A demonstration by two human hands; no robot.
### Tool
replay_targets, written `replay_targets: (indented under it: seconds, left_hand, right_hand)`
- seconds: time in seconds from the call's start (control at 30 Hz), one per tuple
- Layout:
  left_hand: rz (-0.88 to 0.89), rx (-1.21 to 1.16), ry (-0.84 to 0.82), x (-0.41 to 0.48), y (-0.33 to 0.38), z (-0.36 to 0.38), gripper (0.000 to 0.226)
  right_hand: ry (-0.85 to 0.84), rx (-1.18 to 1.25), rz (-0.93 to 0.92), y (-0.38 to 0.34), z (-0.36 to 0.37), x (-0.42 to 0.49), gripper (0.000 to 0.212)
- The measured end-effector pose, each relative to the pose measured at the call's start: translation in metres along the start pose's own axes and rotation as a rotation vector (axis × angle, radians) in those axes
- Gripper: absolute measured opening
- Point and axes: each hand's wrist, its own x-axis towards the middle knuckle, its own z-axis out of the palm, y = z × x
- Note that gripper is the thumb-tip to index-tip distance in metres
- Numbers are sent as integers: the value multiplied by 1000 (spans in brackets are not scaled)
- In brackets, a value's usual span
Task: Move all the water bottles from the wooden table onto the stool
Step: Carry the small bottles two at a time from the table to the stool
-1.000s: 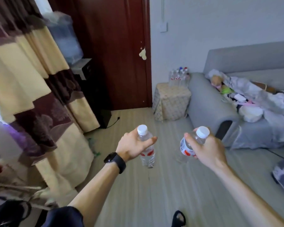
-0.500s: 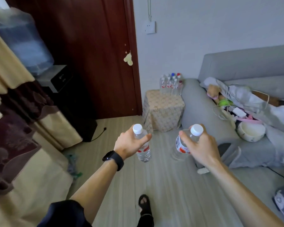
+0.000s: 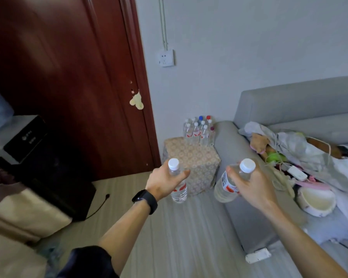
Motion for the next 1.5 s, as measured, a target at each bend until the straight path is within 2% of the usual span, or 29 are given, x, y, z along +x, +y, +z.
replay_targets:
  seconds: [0.2,0.37,0.47,0.63,0.77,0.87,1.17,1.33,1.5]
  left_hand:
    - [-18,27,-46,112,15,15,55]
    - [-75,11,-58,204,27,39,66]
    - [-132,-13,-61,249,36,53,70]
    - [-217,-111,-75,317,32,80,59]
    - [-309,-154,-114,362,23,104,62]
    - [-367,-180,-136,396,12,121,52]
    - [-524,-258,-249,498,-55,182,59]
    - [-599,-299,-355,536,-84,198,58]
    - [-640,-276,-376,565,-109,221,63]
  right_hand:
    - [8,-34,-26,13,20,115,53]
    - [-26,-99,-43,34,45,215,57]
    - [-115,-86,-35,46,60,269,55]
    - [-262,-73,4,52,82,338,43]
    - [-359,-75,47,66,102,377,39]
    - [-446,-64,96,80,125,409,41]
    - [-581,-16,288,127,224,476,34]
    - [-725,20,478,154,267,513,35]
    - [-824,-77,594,182,313,536,59]
